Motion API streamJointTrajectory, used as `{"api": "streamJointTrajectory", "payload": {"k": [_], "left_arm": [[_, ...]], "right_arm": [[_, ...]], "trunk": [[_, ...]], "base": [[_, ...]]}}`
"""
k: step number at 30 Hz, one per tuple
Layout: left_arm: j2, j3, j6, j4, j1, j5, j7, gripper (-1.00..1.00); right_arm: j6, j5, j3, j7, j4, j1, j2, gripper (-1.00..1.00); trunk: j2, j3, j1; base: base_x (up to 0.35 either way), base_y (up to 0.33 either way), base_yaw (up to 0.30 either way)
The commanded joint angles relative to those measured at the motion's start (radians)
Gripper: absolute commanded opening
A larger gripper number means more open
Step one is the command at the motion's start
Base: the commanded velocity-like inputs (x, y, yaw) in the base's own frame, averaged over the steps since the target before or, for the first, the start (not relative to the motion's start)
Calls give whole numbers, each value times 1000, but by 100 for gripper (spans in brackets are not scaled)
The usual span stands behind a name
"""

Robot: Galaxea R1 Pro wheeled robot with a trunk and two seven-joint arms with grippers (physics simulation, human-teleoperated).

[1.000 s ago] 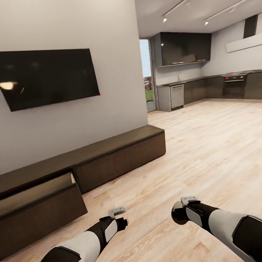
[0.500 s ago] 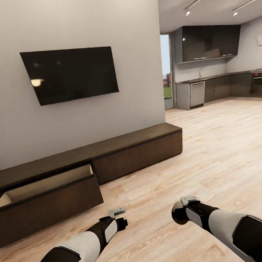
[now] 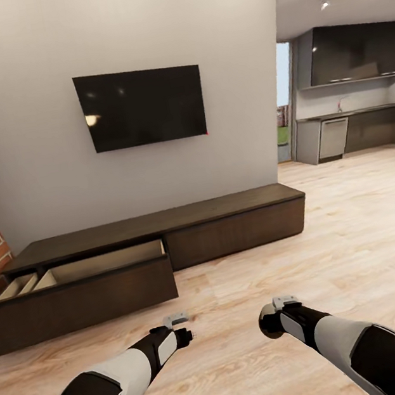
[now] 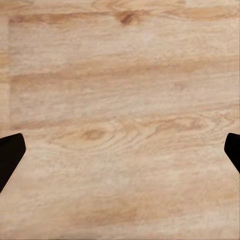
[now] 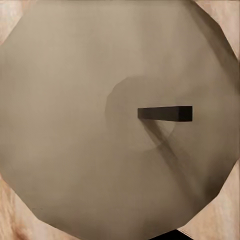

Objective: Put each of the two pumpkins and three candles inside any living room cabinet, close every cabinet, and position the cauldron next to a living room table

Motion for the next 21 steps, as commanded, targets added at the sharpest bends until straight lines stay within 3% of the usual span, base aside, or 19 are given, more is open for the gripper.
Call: {"api": "streamJointTrajectory", "payload": {"k": [1,21], "left_arm": [[-1,-8,2,2,-1,9,2,100],[-1,-8,2,2,-1,9,2,100]], "right_arm": [[4,-10,9,-4,-1,-1,0,-100],[4,-10,9,-4,-1,-1,0,-100]], "trunk": [[-1,-1,0],[-1,11,0]], "base": [[0,0,281],[0,0,278]]}}
